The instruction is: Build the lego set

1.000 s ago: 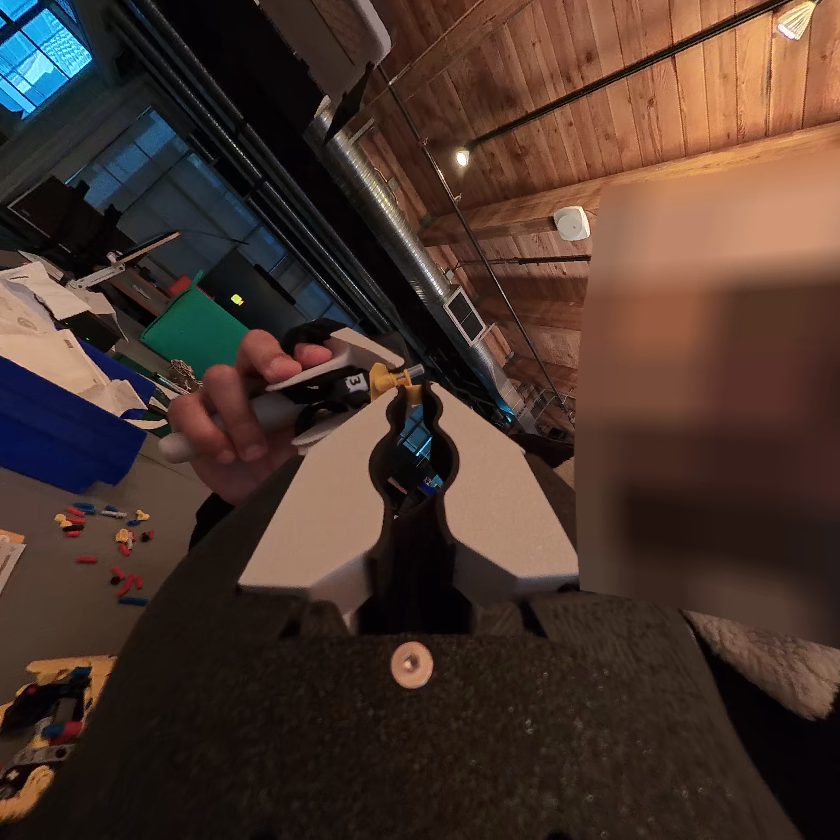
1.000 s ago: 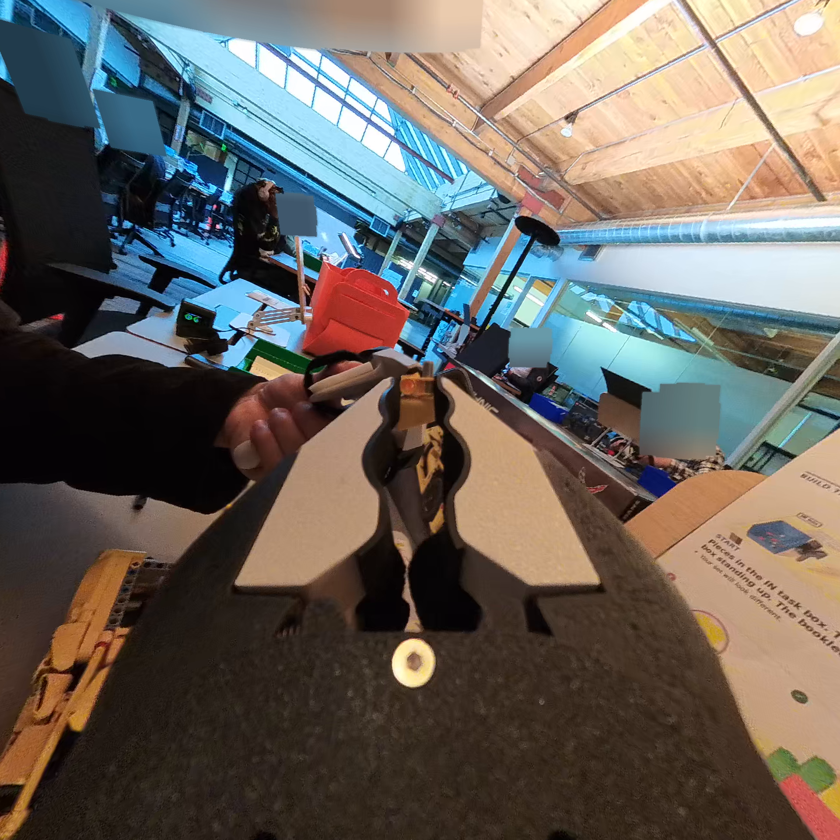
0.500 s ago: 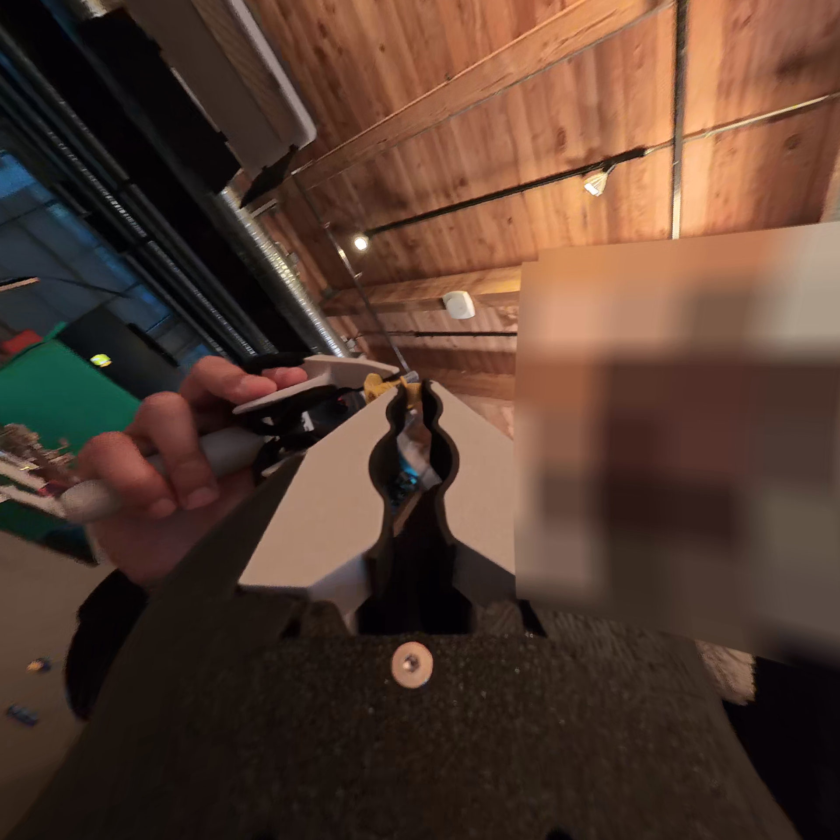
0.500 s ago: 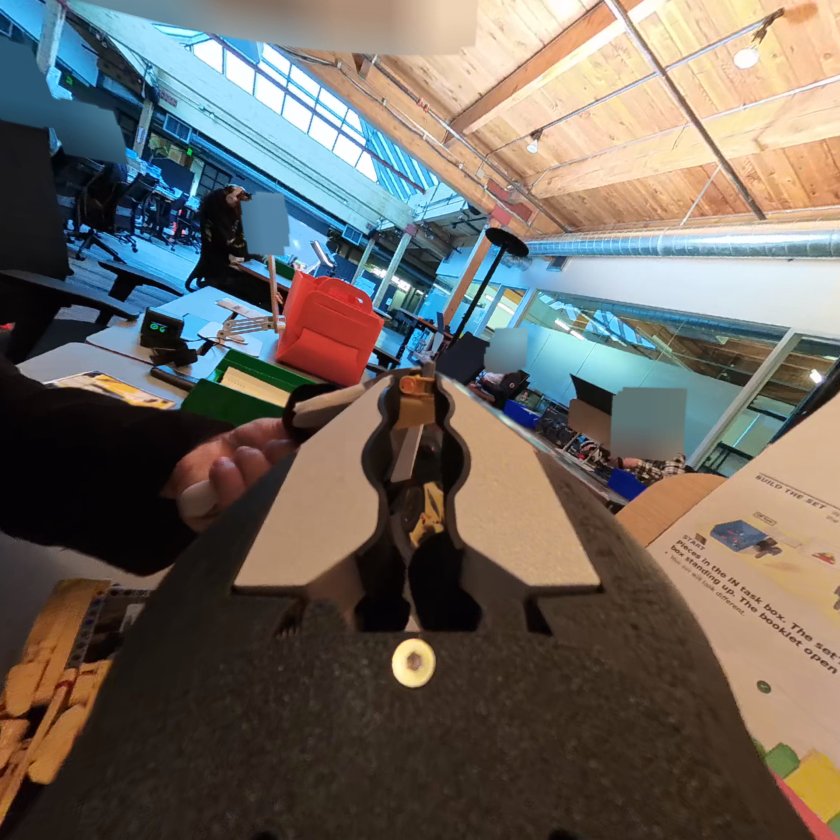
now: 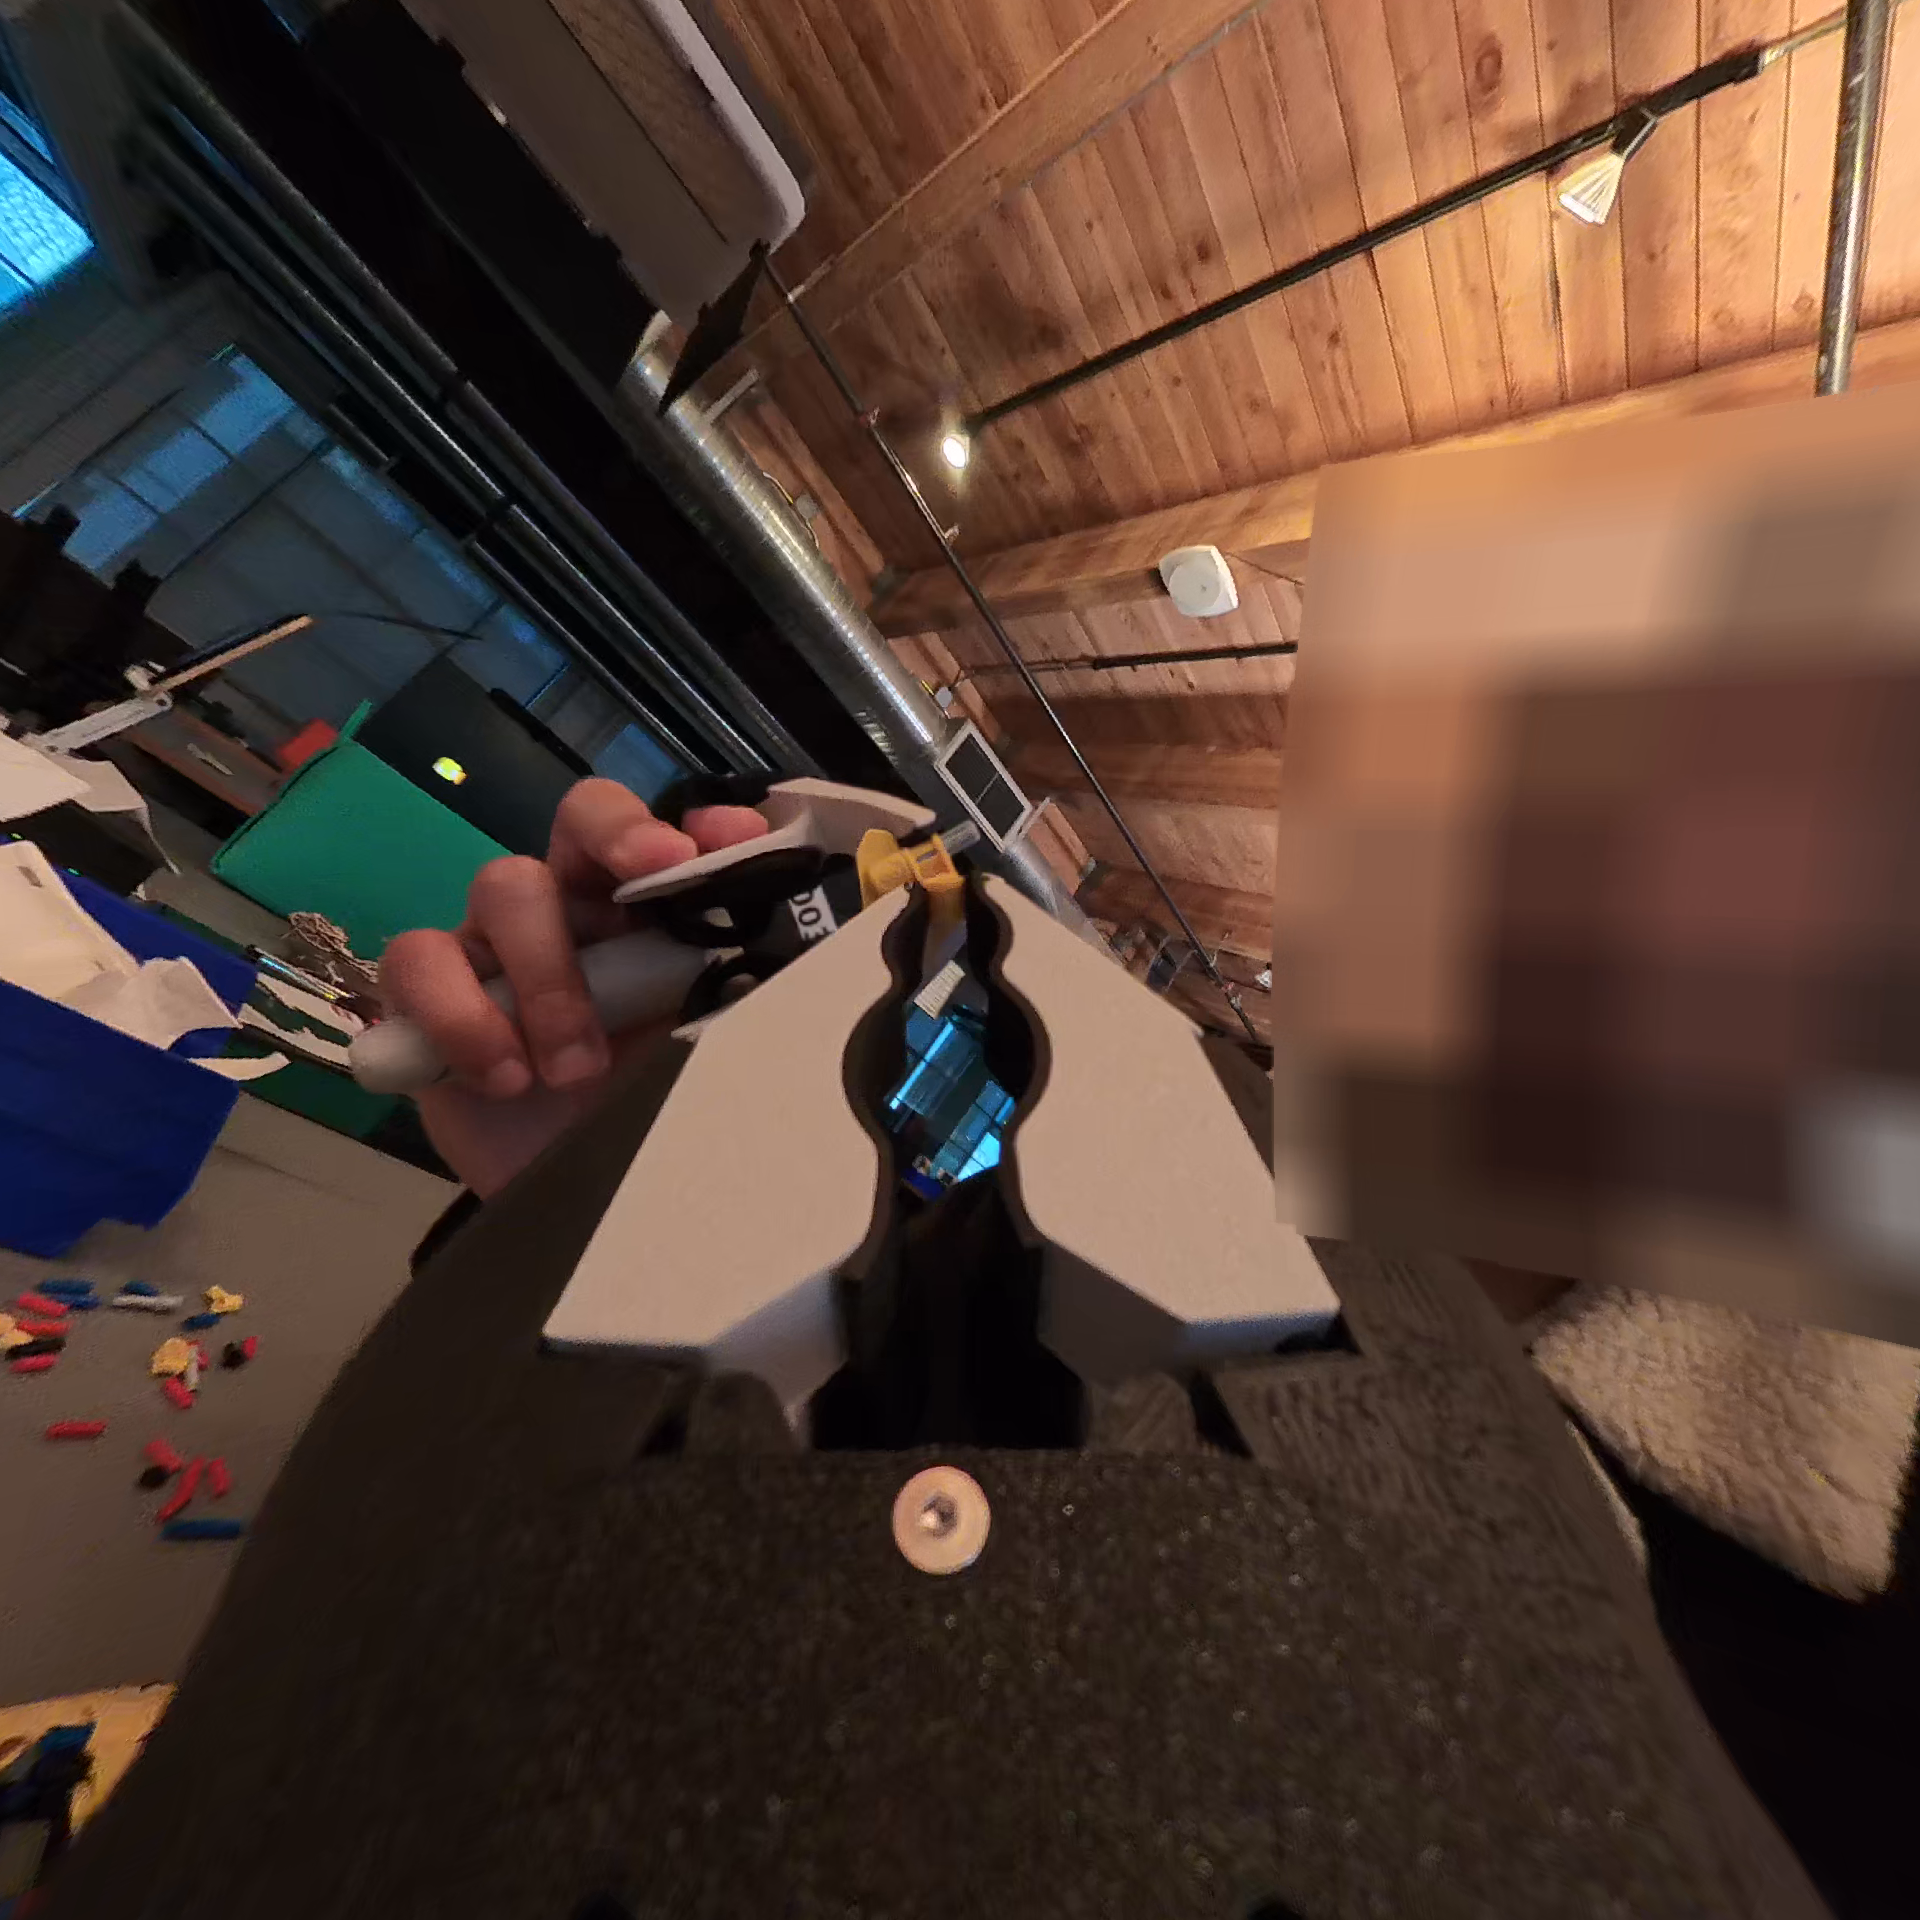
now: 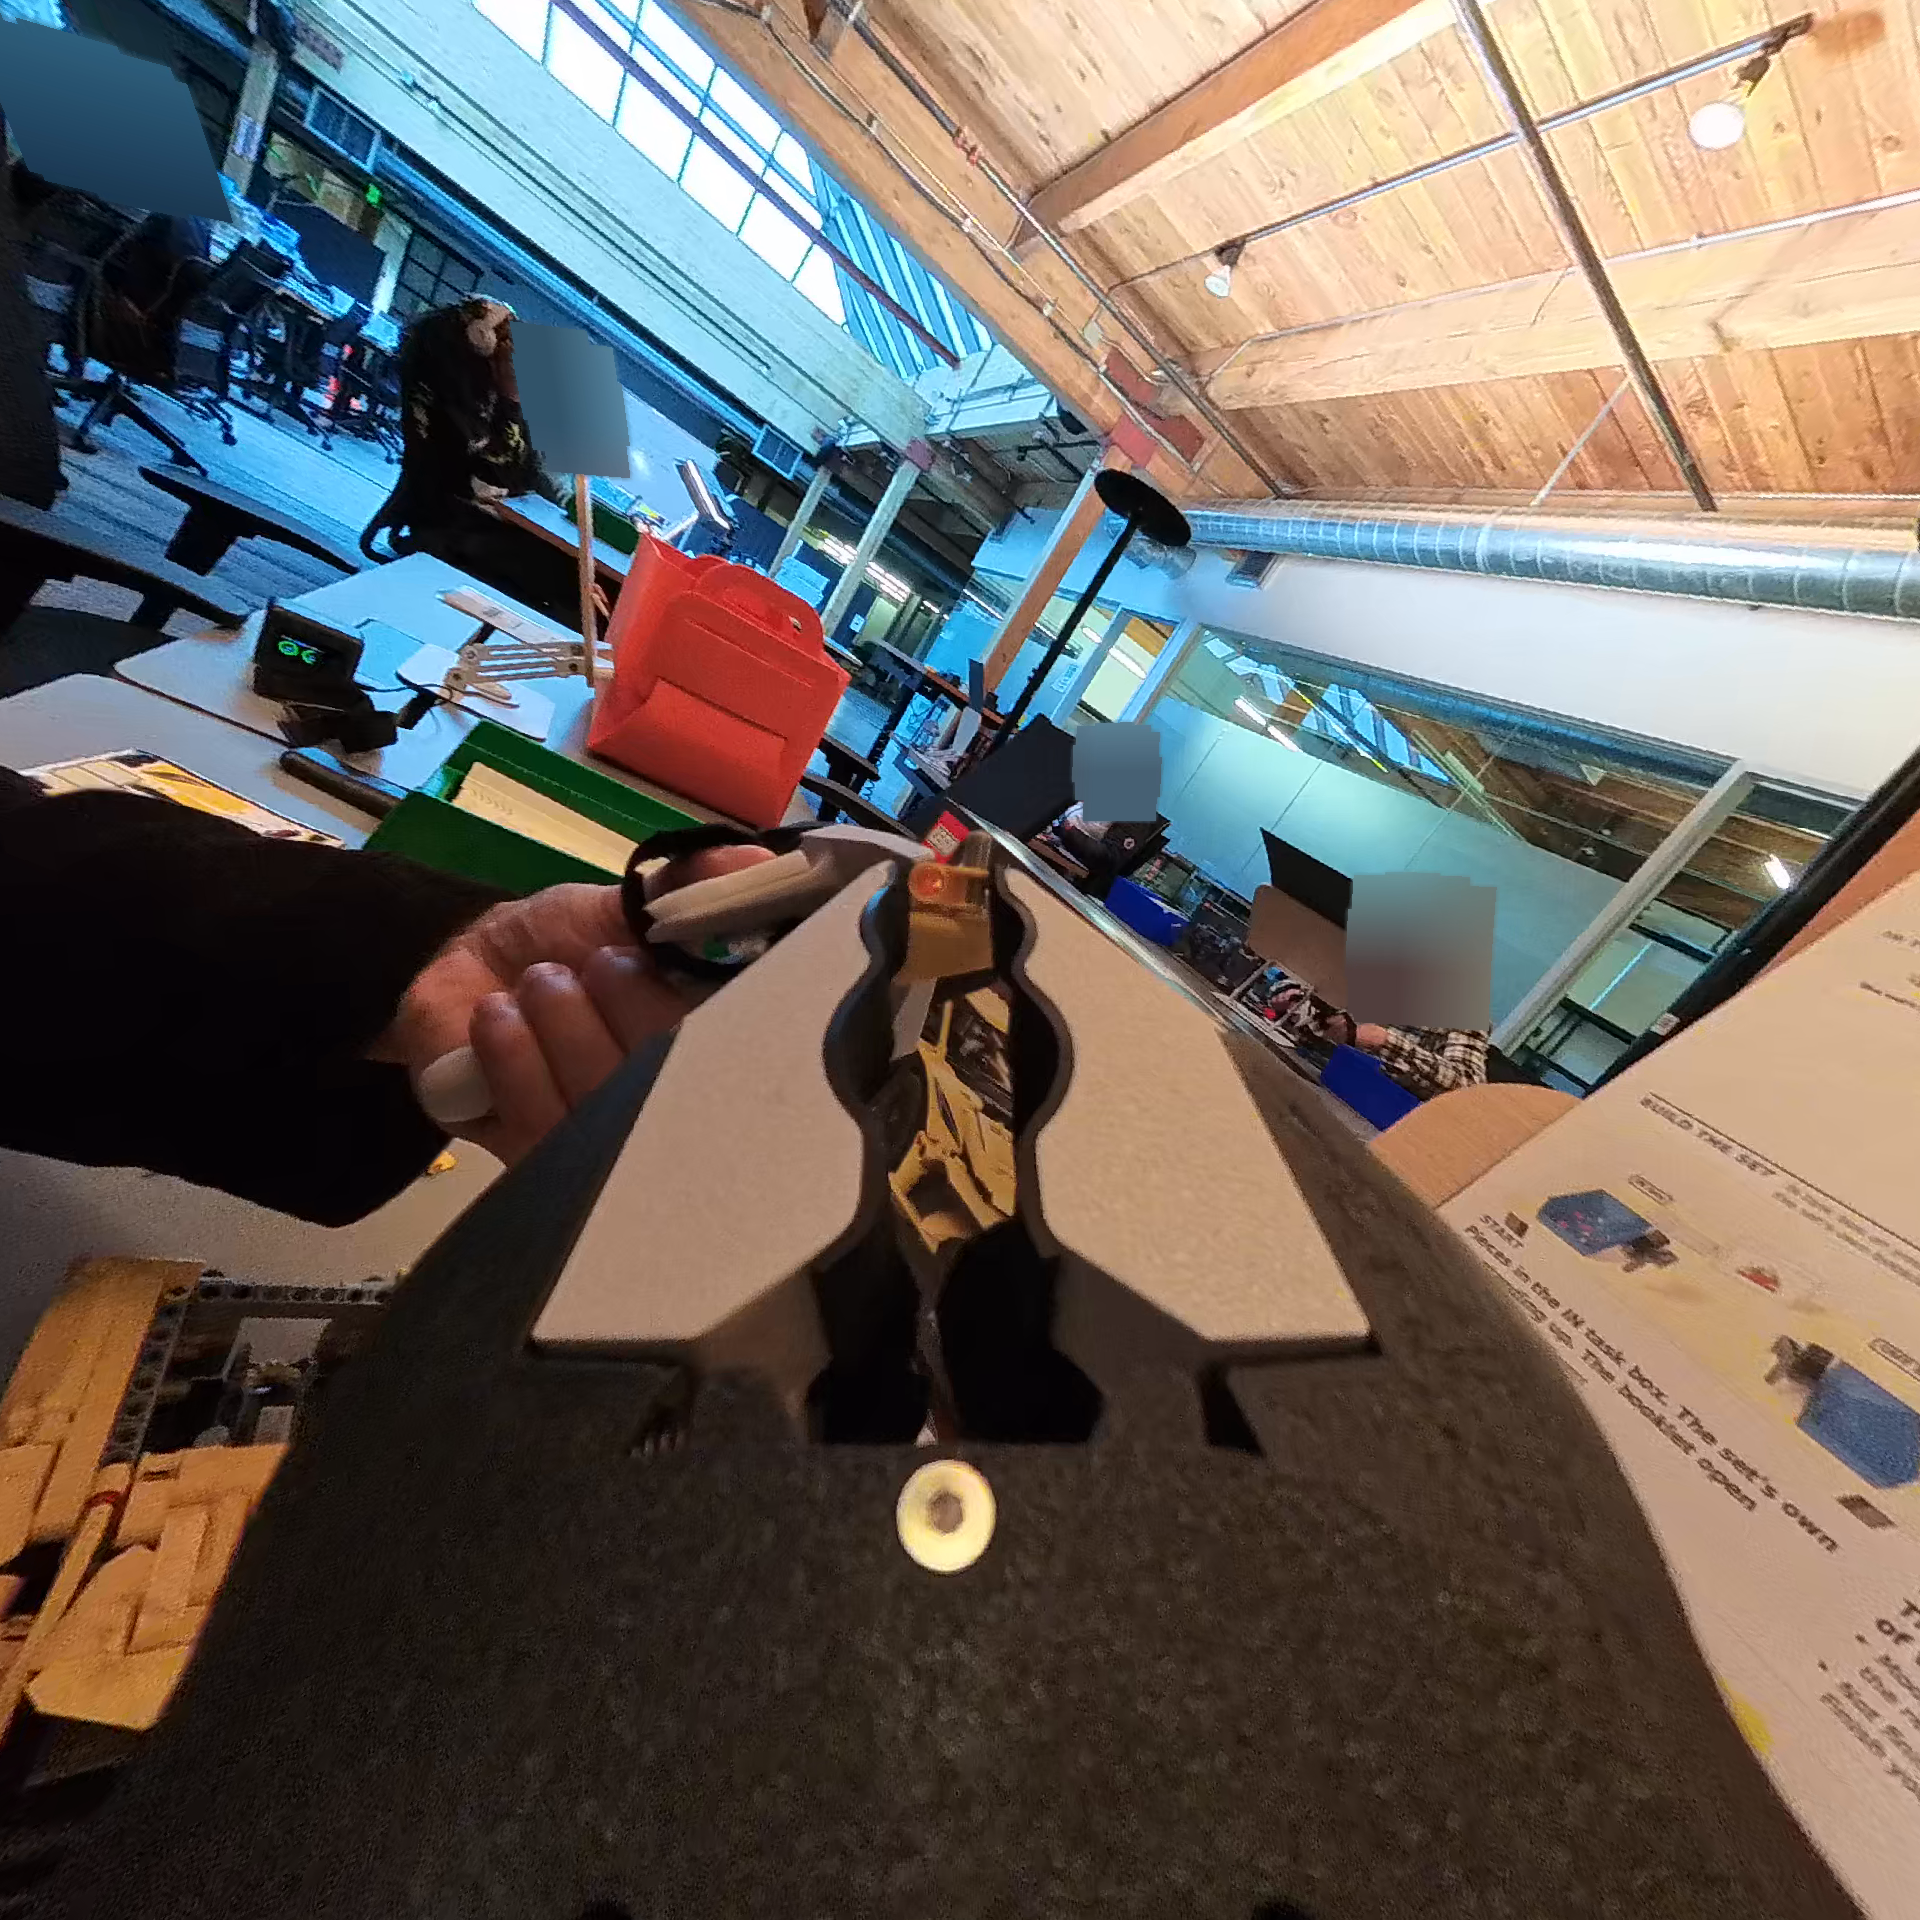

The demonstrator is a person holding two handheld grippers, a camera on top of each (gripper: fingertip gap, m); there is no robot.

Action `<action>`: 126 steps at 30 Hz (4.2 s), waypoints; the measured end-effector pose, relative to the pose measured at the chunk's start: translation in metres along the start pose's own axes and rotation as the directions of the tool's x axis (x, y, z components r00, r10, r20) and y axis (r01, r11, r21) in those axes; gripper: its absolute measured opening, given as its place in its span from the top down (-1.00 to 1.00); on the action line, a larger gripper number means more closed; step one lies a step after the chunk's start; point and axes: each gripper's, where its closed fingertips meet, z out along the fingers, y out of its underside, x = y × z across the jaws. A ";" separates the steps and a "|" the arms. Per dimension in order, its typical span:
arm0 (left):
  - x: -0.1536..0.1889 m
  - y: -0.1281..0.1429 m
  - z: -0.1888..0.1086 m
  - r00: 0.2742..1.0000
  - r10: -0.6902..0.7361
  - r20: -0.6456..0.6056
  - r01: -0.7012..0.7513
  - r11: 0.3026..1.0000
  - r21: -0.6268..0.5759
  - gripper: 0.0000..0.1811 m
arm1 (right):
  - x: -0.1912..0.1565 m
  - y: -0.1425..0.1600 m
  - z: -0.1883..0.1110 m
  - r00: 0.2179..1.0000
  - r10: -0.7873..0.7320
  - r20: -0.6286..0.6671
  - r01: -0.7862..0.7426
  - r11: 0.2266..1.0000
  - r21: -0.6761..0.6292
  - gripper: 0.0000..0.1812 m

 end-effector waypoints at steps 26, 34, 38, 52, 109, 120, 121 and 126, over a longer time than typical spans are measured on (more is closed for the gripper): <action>-0.001 0.026 -0.002 0.991 0.045 0.125 -0.017 0.976 -0.219 0.93 | -0.023 0.007 -0.004 0.985 0.067 0.162 -0.048 0.992 -0.114 0.84; 0.026 0.040 -0.013 0.663 0.744 0.083 -0.601 0.595 -0.533 0.93 | -0.017 -0.011 -0.017 0.952 0.259 0.162 -0.246 0.965 -0.096 0.69; 0.024 0.058 -0.021 0.571 0.820 0.031 -0.592 0.438 -0.676 0.93 | -0.048 -0.006 -0.013 0.847 0.428 0.315 -0.385 0.903 -0.193 0.45; 0.008 0.069 -0.041 0.474 0.880 0.019 -0.482 0.278 -0.831 0.92 | -0.078 0.005 0.004 0.799 0.472 0.373 -0.375 0.875 -0.305 0.64; -0.111 0.015 -0.218 0.071 0.559 0.826 -0.317 0.798 -0.513 0.76 | 0.001 0.178 -0.126 0.723 0.176 -0.668 -0.502 0.798 -0.333 0.72; -0.089 0.027 -0.175 0.139 0.688 0.712 -0.305 0.714 -0.630 0.74 | -0.011 0.159 -0.105 0.779 0.240 -0.579 -0.477 0.826 -0.300 0.72; -0.078 0.033 -0.160 0.162 0.719 0.676 -0.309 0.688 -0.657 0.74 | -0.014 0.156 -0.102 0.794 0.237 -0.560 -0.466 0.828 -0.311 0.73; -0.022 0.119 -0.099 0.348 0.756 0.554 -0.261 0.646 -0.718 0.74 | -0.046 0.123 -0.081 0.860 0.347 -0.373 -0.472 0.819 -0.326 0.72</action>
